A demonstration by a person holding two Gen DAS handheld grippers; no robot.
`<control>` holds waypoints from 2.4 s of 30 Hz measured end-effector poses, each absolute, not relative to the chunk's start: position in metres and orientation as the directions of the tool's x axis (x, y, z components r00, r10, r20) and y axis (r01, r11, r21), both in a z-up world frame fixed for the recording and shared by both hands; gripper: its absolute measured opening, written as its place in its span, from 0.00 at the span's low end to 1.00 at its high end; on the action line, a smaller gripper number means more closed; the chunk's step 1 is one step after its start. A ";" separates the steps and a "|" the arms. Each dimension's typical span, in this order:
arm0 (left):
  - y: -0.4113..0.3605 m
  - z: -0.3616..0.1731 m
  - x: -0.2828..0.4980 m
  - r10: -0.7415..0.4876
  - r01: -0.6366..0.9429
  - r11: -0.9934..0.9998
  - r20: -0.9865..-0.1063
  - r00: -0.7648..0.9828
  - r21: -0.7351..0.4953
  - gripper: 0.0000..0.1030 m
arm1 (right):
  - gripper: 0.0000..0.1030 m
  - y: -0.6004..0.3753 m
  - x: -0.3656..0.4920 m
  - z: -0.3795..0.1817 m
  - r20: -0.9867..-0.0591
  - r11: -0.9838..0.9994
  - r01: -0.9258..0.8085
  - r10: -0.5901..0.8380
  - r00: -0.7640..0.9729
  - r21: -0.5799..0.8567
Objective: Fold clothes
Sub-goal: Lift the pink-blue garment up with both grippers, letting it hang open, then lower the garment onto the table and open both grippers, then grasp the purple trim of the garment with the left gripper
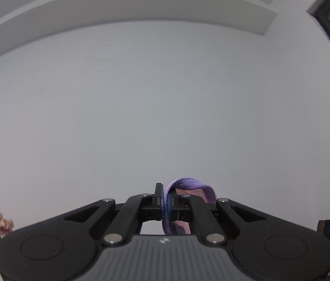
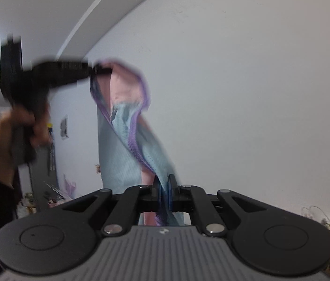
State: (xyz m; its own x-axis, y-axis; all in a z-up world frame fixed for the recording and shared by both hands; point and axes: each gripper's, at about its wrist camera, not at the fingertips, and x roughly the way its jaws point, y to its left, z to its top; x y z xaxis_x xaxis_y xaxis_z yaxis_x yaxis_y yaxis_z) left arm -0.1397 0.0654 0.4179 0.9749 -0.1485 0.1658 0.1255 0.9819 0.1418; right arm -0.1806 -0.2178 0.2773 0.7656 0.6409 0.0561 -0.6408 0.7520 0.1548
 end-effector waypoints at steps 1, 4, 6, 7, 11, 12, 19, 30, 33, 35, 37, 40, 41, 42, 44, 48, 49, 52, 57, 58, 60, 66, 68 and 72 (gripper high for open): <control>0.070 0.411 -0.125 -0.137 0.117 0.984 0.157 0.978 0.133 0.02 | 0.04 -0.221 -0.169 0.279 0.042 0.744 -0.647 0.650 0.759 0.167; 0.079 0.382 -0.058 -0.093 0.083 0.990 0.084 0.992 0.118 0.02 | 0.04 -0.212 -0.114 0.266 -0.058 0.689 -0.679 0.712 0.700 0.254; 0.085 0.353 0.004 -0.074 0.073 0.993 0.006 0.997 0.095 0.02 | 0.03 -0.197 -0.069 0.249 -0.136 0.700 -0.654 0.705 0.696 0.286; 0.088 0.336 0.039 -0.055 0.058 0.995 -0.037 0.998 0.078 0.02 | 0.03 -0.190 -0.046 0.240 -0.173 0.716 -0.632 0.691 0.701 0.297; 0.098 0.246 0.157 -0.023 0.031 0.999 -0.217 0.976 0.030 0.31 | 0.16 -0.176 0.070 0.181 -0.326 0.821 -0.461 0.561 0.761 0.335; 0.101 0.215 0.178 -0.028 0.037 0.999 -0.284 0.958 0.024 0.32 | 0.30 -0.175 0.104 0.170 -0.374 0.871 -0.381 0.480 0.794 0.308; 0.101 0.086 0.091 -0.118 0.230 0.962 -0.542 0.832 0.144 0.35 | 0.69 -0.175 0.112 0.083 -0.556 0.870 -0.444 0.483 0.676 0.215; 0.068 0.057 -0.043 -0.385 0.526 0.848 -0.604 0.698 0.068 0.47 | 0.53 -0.110 -0.064 0.027 -0.650 0.741 -0.672 0.503 0.570 -0.016; 0.062 0.047 -0.042 -0.402 0.529 0.848 -0.604 0.688 0.039 0.47 | 0.04 -0.117 -0.034 0.017 -0.680 0.795 -0.594 0.503 0.534 0.123; 0.057 0.045 -0.050 -0.409 0.533 0.846 -0.604 0.683 0.029 0.47 | 0.04 -0.137 -0.033 0.036 -0.593 0.770 -0.556 0.615 0.519 0.312; 0.050 0.045 -0.052 -0.431 0.556 0.831 -0.597 0.677 0.031 0.47 | 0.04 -0.161 -0.031 0.057 -0.465 0.709 -0.519 0.705 0.536 0.478; 0.029 0.042 -0.046 -0.449 0.581 0.814 -0.606 0.657 0.026 0.47 | 0.04 -0.192 -0.005 0.058 -0.443 0.771 -0.344 0.604 0.662 0.536; 0.022 0.039 -0.044 -0.447 0.587 0.809 -0.616 0.648 0.030 0.47 | 0.09 -0.196 0.006 0.048 -0.509 0.835 -0.255 0.509 0.695 0.487; 0.015 0.036 -0.042 -0.446 0.594 0.804 -0.627 0.639 0.034 0.47 | 0.12 -0.199 0.016 0.039 -0.568 0.887 -0.176 0.414 0.712 0.426; 0.004 0.031 -0.041 -0.443 0.613 0.789 -0.644 0.623 0.050 0.47 | 0.21 -0.199 0.012 0.028 -0.599 0.922 -0.157 0.352 0.719 0.353; -0.010 0.016 -0.042 -0.422 0.640 0.764 -0.686 0.592 0.082 0.48 | 0.71 -0.211 -0.024 0.028 -0.500 0.895 -0.239 0.413 0.761 0.376; -0.014 0.013 -0.041 -0.409 0.638 0.764 -0.694 0.592 0.094 0.48 | 0.71 -0.211 -0.030 0.029 -0.498 0.903 -0.248 0.405 0.767 0.351; -0.020 0.009 -0.034 -0.384 0.625 0.772 -0.698 0.604 0.116 0.51 | 0.71 -0.211 -0.041 0.027 -0.499 0.901 -0.292 0.422 0.757 0.320; -0.024 0.010 -0.026 -0.355 0.605 0.785 -0.702 0.617 0.135 0.50 | 0.71 -0.213 -0.059 0.020 -0.498 0.882 -0.371 0.471 0.728 0.292; -0.022 0.011 -0.025 -0.354 0.603 0.787 -0.705 0.615 0.131 0.47 | 0.71 -0.214 -0.060 0.018 -0.498 0.882 -0.380 0.471 0.728 0.279; -0.017 0.014 -0.024 -0.351 0.594 0.795 -0.705 0.616 0.124 0.45 | 0.71 -0.216 -0.063 0.015 -0.496 0.882 -0.397 0.471 0.729 0.254; -0.006 0.029 -0.017 -0.329 0.544 0.832 -0.687 0.648 0.114 0.46 | 0.65 -0.209 -0.039 0.008 -0.520 0.875 -0.403 0.484 0.704 0.270; -0.013 0.028 -0.009 -0.344 0.563 0.819 -0.695 0.632 0.106 0.46 | 0.61 -0.204 -0.026 0.003 -0.539 0.879 -0.388 0.477 0.694 0.277; -0.026 0.017 0.004 -0.360 0.604 0.790 -0.715 0.599 0.109 0.42 | 0.50 -0.197 -0.014 0.000 -0.567 0.883 -0.378 0.469 0.678 0.278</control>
